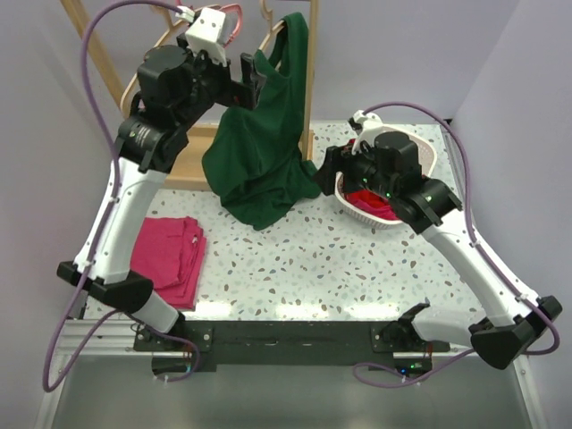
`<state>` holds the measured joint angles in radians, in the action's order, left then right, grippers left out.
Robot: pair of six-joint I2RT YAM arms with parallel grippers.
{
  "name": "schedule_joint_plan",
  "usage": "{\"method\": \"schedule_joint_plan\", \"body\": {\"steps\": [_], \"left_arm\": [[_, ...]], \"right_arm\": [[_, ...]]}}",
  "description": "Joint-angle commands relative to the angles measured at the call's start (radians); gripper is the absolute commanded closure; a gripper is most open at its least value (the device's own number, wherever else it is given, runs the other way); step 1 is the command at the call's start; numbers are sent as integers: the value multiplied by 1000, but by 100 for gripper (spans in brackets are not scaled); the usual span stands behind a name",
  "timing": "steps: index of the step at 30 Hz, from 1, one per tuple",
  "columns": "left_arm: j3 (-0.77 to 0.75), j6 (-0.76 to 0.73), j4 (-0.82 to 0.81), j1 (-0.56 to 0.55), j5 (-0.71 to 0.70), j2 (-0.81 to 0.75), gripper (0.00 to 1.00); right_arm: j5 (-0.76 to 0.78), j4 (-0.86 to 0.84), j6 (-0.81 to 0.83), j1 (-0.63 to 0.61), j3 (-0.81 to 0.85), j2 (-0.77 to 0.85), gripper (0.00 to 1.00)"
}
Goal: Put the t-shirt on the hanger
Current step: Place the hanger at the clothesline, then reset both arms
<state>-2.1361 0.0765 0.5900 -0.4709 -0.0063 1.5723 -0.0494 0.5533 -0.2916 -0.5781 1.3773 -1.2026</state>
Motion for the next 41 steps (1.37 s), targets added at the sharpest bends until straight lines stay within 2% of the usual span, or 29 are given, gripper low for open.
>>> {"method": "schedule_joint_plan", "body": {"steps": [1, 2, 6, 12, 13, 19, 27, 33, 41], "left_arm": [[67, -4, -59, -82, 60, -67, 0], [73, -18, -53, -162, 5, -67, 0], [169, 5, -80, -251, -29, -92, 0], [476, 64, -240, -400, -135, -136, 0], [564, 78, -263, -429, -165, -144, 0], [943, 207, -444, -459, -173, -225, 0], [1289, 344, -571, -462, -259, -346, 0], [1444, 371, -633, -462, -233, -405, 0], [1504, 367, -677, -462, -219, -440, 0]], "right_arm": [[86, -33, -6, -8, -38, 61, 13], [127, -36, -11, -8, -49, 72, 10], [244, -32, -38, -8, -122, 119, 1], [410, -30, -90, -6, -283, 251, 1], [424, -27, -109, -6, -306, 267, 1], [461, -47, -213, -6, -510, 419, 1], [451, -99, -274, -8, -672, 491, 1], [451, -79, -277, -6, -713, 471, 1], [457, -70, -276, -6, -739, 508, 1]]}}
